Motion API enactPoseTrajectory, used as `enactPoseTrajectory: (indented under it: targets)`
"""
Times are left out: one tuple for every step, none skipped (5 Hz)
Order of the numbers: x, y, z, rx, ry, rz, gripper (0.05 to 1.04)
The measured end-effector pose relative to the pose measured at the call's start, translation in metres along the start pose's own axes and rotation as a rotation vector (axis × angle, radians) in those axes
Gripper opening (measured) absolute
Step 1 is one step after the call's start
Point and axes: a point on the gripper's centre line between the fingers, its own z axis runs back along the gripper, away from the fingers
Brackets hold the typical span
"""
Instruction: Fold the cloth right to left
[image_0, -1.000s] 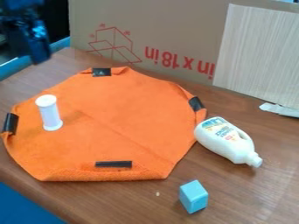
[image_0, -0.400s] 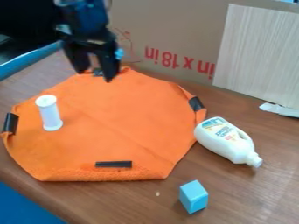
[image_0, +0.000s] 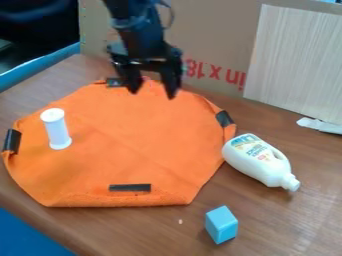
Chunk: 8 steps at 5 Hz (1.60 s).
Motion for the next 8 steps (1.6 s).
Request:
enactPoseTrajectory:
  targets:
    - [0.007,-0.021,-0.021,0.046,0.018,0.01,0.999]
    - [0.017,-0.033,-0.036,0.09,0.013,0.016,0.999]
    - [0.025,-0.041,-0.055,0.12,0.003,0.037,0.999]
    - [0.031,-0.048,-0.067,0.144,-0.053,0.079,0.999]
    - [0.037,-0.06,-0.076,0.137,-0.114,0.11,0.999]
    - [0.042,-0.073,-0.078,0.132,-0.148,0.129,0.999]
    - [0.045,-0.076,-0.084,0.136,-0.15,0.143,0.999]
    - [0.044,-0.072,-0.096,0.16,-0.152,0.143,0.999]
